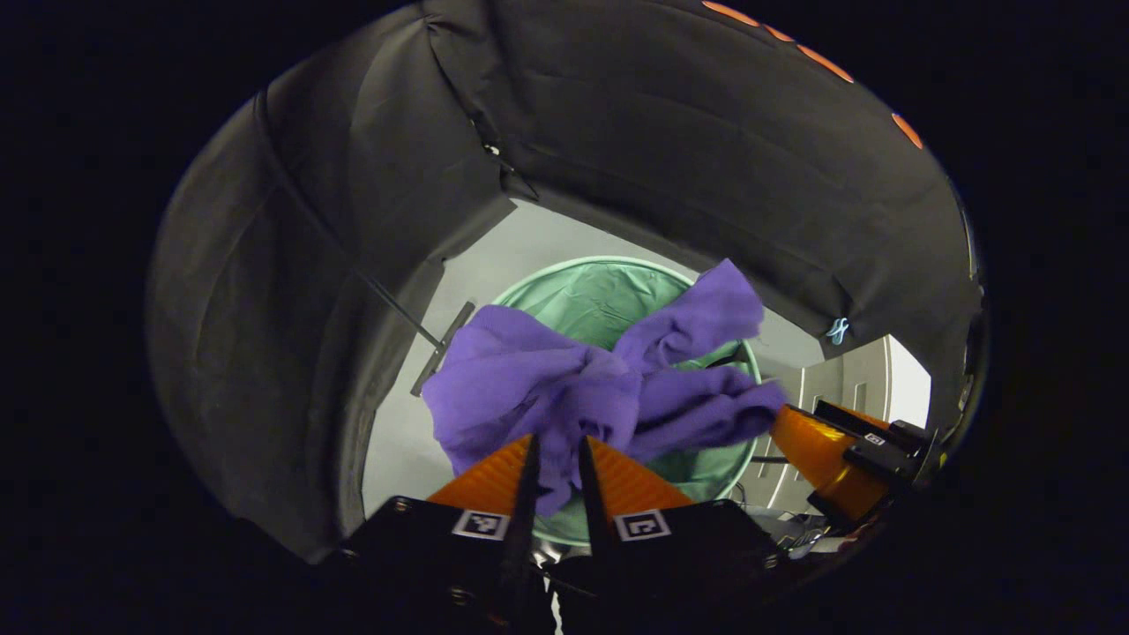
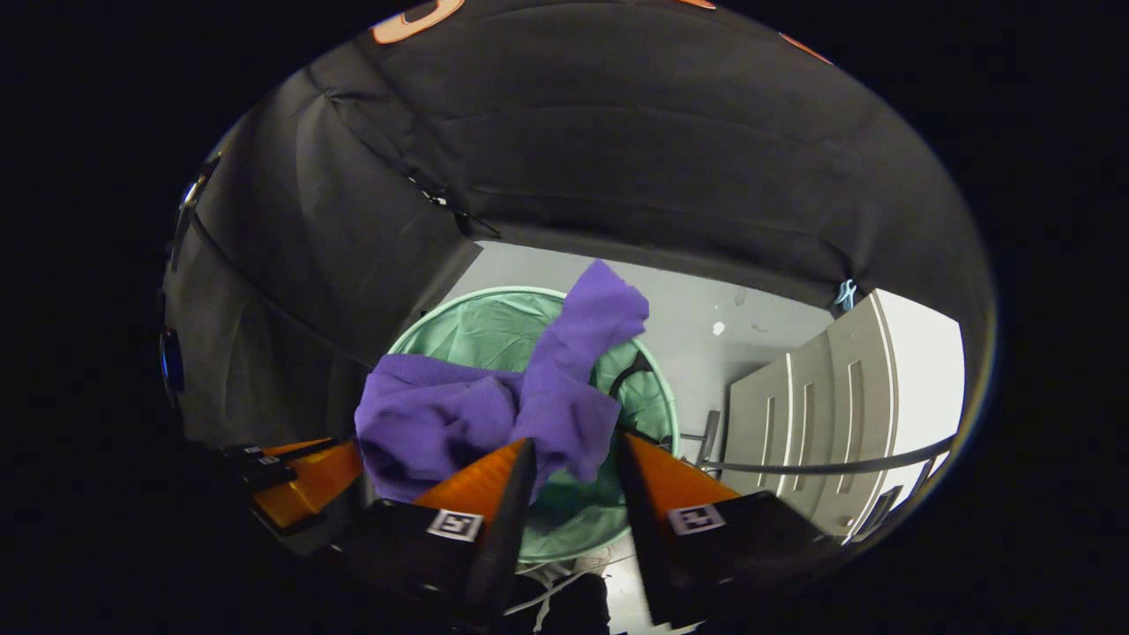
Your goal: Grasp the clothes on the hanger with both hands and then place them into the laundry hamper below.
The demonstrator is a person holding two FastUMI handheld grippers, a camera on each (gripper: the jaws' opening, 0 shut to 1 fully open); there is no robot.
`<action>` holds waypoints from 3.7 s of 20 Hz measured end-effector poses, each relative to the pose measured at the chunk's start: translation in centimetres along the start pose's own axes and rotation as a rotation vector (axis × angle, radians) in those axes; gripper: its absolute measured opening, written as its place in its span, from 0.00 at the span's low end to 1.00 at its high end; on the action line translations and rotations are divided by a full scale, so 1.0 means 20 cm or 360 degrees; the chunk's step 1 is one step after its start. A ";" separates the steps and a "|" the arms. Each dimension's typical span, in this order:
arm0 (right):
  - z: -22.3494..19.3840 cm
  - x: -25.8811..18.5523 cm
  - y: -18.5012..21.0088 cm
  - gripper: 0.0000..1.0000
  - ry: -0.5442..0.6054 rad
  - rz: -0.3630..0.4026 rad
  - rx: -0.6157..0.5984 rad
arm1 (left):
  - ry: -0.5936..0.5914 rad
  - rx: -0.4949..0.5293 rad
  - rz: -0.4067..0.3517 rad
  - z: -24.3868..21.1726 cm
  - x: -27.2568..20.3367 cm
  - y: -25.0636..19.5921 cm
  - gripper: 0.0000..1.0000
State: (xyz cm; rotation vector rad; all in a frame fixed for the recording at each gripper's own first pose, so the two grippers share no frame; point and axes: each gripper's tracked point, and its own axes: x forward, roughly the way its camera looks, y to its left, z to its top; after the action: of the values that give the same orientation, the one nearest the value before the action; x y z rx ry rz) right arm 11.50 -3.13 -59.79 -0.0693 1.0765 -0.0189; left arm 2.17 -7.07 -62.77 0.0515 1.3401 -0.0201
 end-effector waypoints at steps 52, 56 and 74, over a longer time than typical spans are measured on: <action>1.08 -3.14 -0.18 0.91 -0.1808 -0.0230 -0.0004 | -0.2052 0.0026 0.0047 1.00 -3.08 0.68 0.93; 1.10 -3.26 -0.17 0.91 -0.1888 -0.0296 -0.0059 | -0.2110 0.0007 0.0064 1.00 -3.17 0.71 0.92; 1.11 -3.18 -0.11 0.91 -0.1847 -0.0298 -0.0101 | -0.2083 -0.0031 0.0103 1.02 -3.12 0.73 0.92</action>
State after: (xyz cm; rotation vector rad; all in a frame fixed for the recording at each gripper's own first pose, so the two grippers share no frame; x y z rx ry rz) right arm 0.94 -1.14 6.80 -0.2074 -0.0922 -0.0999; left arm 8.41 5.57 2.98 0.0495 0.0299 0.0148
